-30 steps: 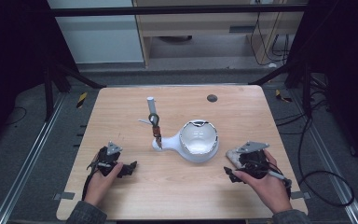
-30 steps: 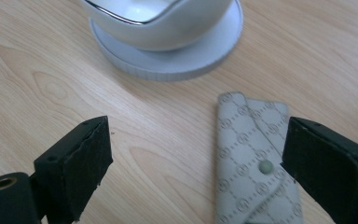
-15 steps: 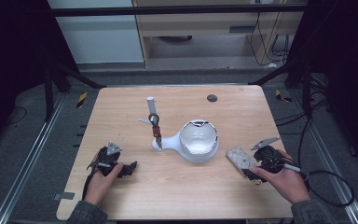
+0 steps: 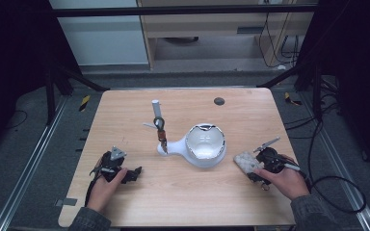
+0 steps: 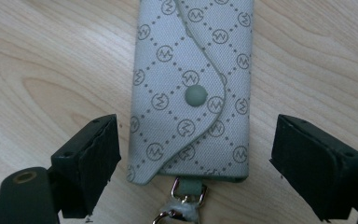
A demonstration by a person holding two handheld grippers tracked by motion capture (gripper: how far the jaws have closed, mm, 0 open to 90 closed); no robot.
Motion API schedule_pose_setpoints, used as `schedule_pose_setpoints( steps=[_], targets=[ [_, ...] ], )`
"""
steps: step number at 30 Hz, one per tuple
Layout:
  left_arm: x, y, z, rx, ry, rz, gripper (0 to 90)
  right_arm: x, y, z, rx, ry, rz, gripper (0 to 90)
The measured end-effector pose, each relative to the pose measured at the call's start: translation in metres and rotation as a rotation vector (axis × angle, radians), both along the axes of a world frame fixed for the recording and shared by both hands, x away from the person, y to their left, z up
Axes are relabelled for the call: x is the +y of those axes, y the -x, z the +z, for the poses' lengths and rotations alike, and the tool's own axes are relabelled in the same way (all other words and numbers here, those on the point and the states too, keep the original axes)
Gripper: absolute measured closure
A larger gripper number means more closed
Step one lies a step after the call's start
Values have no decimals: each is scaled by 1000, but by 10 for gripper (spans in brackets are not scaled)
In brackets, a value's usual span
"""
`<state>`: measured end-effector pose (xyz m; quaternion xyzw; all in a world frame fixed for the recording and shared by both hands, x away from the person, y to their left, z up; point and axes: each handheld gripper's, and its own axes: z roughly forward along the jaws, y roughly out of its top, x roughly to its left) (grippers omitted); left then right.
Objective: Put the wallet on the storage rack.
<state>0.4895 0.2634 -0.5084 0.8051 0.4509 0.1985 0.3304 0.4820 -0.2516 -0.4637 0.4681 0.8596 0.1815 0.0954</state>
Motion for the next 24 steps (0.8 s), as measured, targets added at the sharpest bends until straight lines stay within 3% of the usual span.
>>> schedule_pose_setpoints(
  steps=[5,16,24],
  targets=[
    [0,0,0,0,1,0,0,0,-3,-3,6,0,-15,168],
    [0,0,0,2,-4,-3,0,7,-3,-7,20,24,8,258],
    [0,0,0,1,1,0,0,11,0,7,-23,84,63,312]
  ],
)
